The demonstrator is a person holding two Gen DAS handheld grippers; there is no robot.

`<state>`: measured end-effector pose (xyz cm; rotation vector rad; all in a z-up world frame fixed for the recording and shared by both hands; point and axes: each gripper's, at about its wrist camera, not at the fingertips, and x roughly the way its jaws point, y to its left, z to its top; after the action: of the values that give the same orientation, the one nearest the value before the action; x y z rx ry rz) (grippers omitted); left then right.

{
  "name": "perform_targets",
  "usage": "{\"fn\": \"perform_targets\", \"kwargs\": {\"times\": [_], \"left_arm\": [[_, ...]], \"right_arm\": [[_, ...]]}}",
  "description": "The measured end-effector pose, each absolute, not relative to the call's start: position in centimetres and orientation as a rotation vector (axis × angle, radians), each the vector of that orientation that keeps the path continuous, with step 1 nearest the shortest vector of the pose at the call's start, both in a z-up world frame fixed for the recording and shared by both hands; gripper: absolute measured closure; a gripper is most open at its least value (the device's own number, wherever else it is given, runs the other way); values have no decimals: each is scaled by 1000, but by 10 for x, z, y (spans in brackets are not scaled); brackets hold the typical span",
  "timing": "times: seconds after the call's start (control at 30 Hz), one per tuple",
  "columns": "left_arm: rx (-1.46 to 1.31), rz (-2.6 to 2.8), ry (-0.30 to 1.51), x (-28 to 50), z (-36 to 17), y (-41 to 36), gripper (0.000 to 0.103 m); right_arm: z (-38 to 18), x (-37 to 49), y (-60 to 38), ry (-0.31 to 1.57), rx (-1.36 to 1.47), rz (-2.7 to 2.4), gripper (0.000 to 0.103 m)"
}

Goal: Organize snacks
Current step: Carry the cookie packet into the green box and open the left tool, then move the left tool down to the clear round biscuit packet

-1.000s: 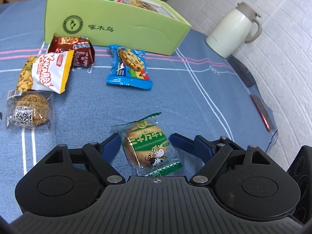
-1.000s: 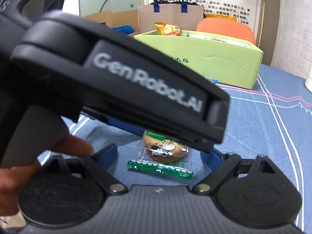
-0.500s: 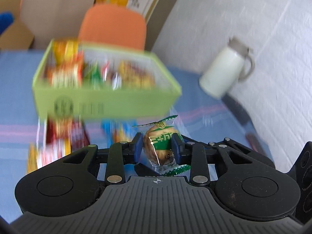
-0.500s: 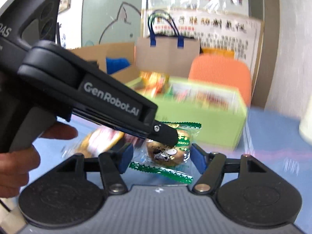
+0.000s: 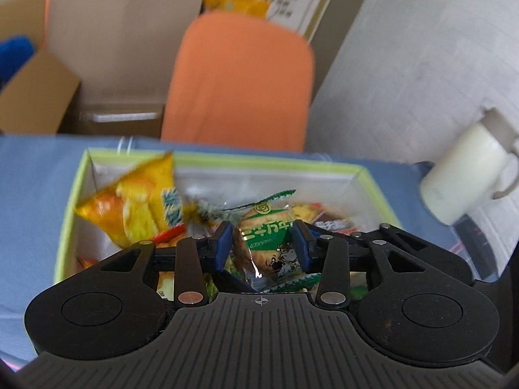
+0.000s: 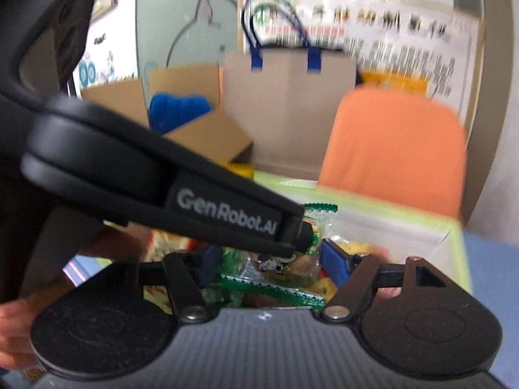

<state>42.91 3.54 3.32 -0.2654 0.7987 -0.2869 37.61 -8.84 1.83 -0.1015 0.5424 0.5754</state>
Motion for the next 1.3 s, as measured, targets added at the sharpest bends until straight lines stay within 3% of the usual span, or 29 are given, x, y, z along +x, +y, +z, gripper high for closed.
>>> {"fn": "perform_targets", "kwargs": {"times": [0.1, 0.13, 0.27, 0.47, 0.53, 0.6, 0.83, 1.07, 1.3], "left_arm": [[-324, -326, 783, 431, 31, 45, 80], [-333, -333, 770, 429, 34, 46, 75], [-335, -332, 680, 403, 60, 53, 43], [-302, -337, 604, 328, 78, 61, 30], [-313, -341, 624, 305, 67, 61, 29], [-310, -313, 664, 281, 53, 59, 31], [-332, -176, 696, 199, 15, 98, 30], [-493, -64, 718, 200, 7, 177, 30], [-430, -27, 768, 206, -11, 190, 33]], "right_arm": [[22, 378, -94, 523, -87, 578, 23], [27, 373, -97, 505, -75, 571, 13], [43, 334, -113, 413, -50, 542, 10], [41, 258, -140, 359, 21, 497, 10], [23, 237, -145, 426, 74, 500, 9], [1, 216, -146, 495, 110, 482, 0], [-22, 157, -123, 578, 107, 515, 0], [-23, 175, -56, 597, 57, 631, 0], [-36, 186, -17, 677, 24, 646, 0]]}}
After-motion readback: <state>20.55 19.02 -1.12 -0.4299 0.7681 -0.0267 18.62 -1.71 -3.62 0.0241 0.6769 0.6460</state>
